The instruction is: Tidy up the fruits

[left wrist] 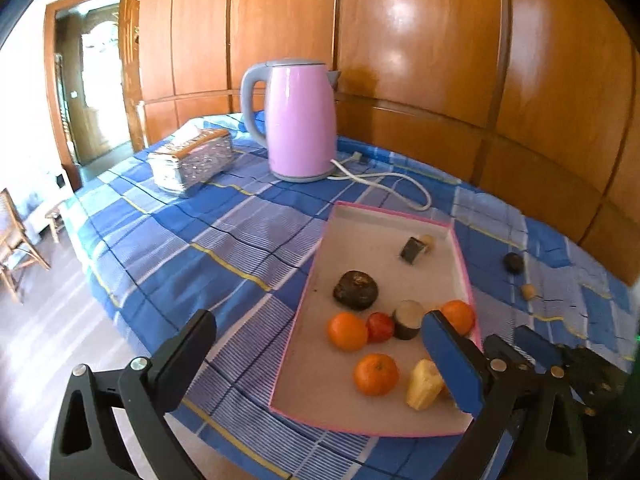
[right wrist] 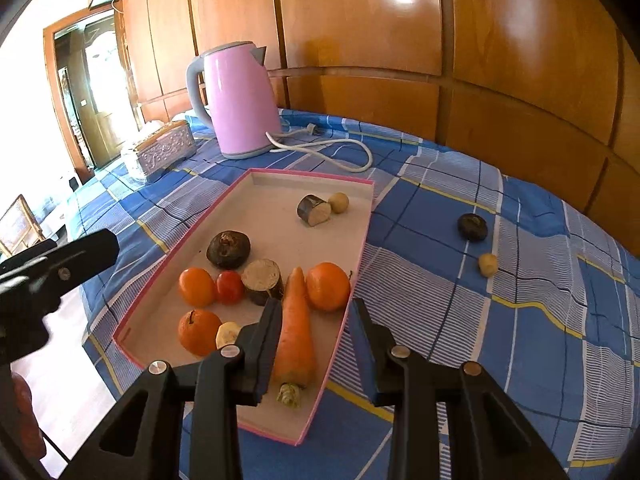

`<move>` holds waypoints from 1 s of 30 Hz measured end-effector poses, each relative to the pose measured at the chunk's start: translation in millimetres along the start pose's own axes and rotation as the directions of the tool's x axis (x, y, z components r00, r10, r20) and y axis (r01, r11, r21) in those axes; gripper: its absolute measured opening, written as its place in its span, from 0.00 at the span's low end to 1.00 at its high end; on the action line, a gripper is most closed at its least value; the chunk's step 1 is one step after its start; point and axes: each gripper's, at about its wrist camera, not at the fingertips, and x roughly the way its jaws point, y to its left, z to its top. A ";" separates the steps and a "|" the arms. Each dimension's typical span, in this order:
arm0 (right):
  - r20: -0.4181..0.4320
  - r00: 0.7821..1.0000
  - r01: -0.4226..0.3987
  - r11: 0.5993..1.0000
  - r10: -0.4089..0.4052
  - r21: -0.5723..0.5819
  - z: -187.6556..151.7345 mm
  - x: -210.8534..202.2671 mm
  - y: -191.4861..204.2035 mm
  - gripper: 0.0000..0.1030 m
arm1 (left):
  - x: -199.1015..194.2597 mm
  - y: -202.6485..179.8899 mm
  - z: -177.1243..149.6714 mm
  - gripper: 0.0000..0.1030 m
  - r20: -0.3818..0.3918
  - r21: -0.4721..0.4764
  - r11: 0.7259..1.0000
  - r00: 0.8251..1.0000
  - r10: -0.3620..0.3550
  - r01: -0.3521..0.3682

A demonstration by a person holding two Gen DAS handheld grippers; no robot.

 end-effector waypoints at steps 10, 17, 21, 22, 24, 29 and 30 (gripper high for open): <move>0.011 1.000 -0.007 1.000 0.007 -0.013 -0.9 -2.8 2.6 0.33 | -9.1 -2.7 -2.2 1.00 0.055 -0.004 1.000 0.998 0.019 -0.018; 0.022 1.000 0.000 1.000 0.001 -0.018 -0.4 -4.9 4.4 0.34 | -11.5 -3.6 -3.3 1.00 0.061 0.001 1.000 0.998 0.012 -0.012; 0.020 1.000 -0.003 1.000 0.003 -0.019 -0.3 -5.0 4.5 0.33 | -11.4 -3.2 -4.0 1.00 0.057 -0.002 1.000 0.998 0.002 -0.002; 0.020 1.000 -0.004 1.000 0.004 -0.020 -0.3 -5.1 4.5 0.33 | -11.5 -2.8 -4.1 1.00 0.057 -0.005 1.000 0.998 -0.001 0.001; 0.020 1.000 -0.003 1.000 0.003 -0.021 -0.2 -5.1 4.8 0.34 | -12.0 -2.7 -4.6 1.00 0.056 -0.007 1.000 0.998 -0.002 0.003; 0.016 1.000 -0.003 1.000 0.003 -0.023 -0.5 -4.0 5.0 0.33 | -10.7 -2.2 -6.3 1.00 0.042 -0.009 1.000 0.999 -0.012 0.012; 0.015 1.000 -0.003 1.000 0.003 -0.024 -0.6 -3.9 5.0 0.34 | -9.7 -2.0 -6.5 1.00 0.038 -0.010 1.000 0.999 -0.016 0.016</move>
